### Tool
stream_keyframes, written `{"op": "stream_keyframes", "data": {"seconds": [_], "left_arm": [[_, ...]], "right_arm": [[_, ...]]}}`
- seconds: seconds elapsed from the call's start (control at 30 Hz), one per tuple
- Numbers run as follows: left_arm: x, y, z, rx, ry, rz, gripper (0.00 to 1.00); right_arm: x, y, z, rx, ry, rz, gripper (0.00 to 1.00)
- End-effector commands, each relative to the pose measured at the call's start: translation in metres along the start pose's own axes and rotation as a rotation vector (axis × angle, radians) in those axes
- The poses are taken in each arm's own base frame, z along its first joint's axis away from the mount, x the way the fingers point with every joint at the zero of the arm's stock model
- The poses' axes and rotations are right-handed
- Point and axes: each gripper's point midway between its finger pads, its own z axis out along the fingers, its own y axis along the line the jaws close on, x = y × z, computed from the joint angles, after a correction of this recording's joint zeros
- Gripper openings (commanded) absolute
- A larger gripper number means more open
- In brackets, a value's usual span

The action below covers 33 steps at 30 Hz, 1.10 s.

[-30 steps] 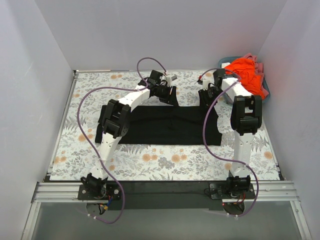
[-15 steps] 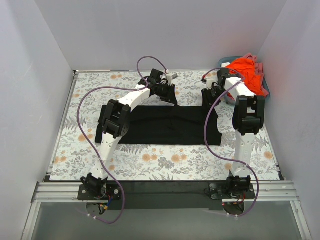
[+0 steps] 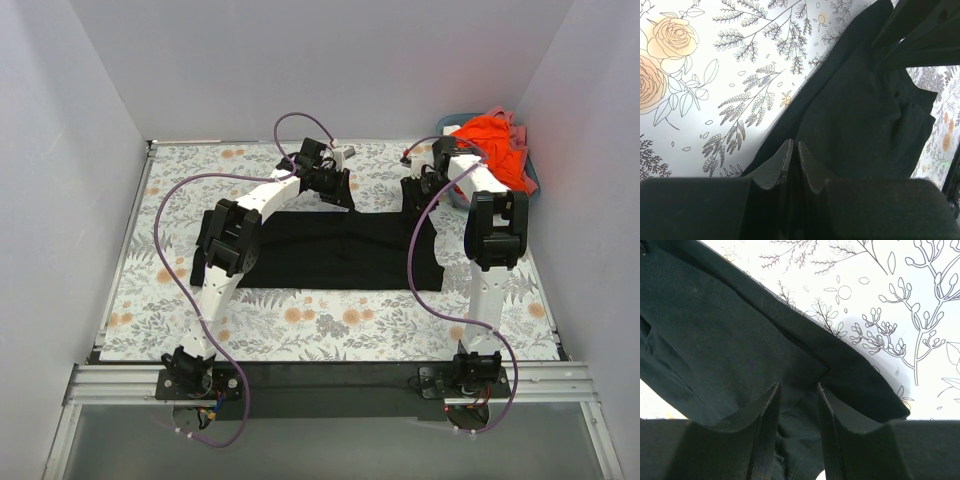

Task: Fold and stack the t-shirts
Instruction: Fold the tshirt

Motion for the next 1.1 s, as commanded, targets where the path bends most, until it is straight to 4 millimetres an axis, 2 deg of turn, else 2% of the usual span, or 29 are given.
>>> {"op": "stream_keyframes", "data": {"seconds": [0.0, 0.53, 0.63, 0.67, 0.73, 0.77, 0.87, 1.07], "left_arm": [[-0.015, -0.014, -0.009, 0.012, -0.027, 0.042, 0.07], [-0.016, -0.013, -0.008, 0.011, -0.028, 0.046, 0.08], [-0.015, -0.012, -0.007, 0.011, -0.027, 0.045, 0.07], [-0.016, -0.013, -0.008, 0.009, -0.029, 0.046, 0.07], [-0.015, -0.013, -0.009, 0.011, -0.027, 0.045, 0.07], [-0.017, -0.014, -0.009, 0.01, -0.03, 0.048, 0.07], [-0.021, -0.015, -0.013, 0.0, -0.039, 0.06, 0.06], [-0.032, -0.028, -0.032, -0.004, -0.066, 0.102, 0.0]], "right_arm": [[-0.011, 0.006, -0.003, -0.023, -0.024, -0.002, 0.42], [-0.006, 0.004, 0.007, -0.032, 0.001, 0.02, 0.42], [-0.006, 0.012, 0.005, -0.063, -0.007, 0.019, 0.33], [-0.007, 0.015, 0.003, -0.076, -0.016, 0.018, 0.26], [-0.009, 0.019, -0.002, -0.078, -0.027, 0.013, 0.21], [-0.011, 0.02, -0.007, -0.072, -0.036, 0.005, 0.15], [-0.017, 0.023, -0.016, -0.062, -0.058, -0.016, 0.06], [-0.023, 0.034, -0.034, -0.061, -0.089, -0.046, 0.01]]}}
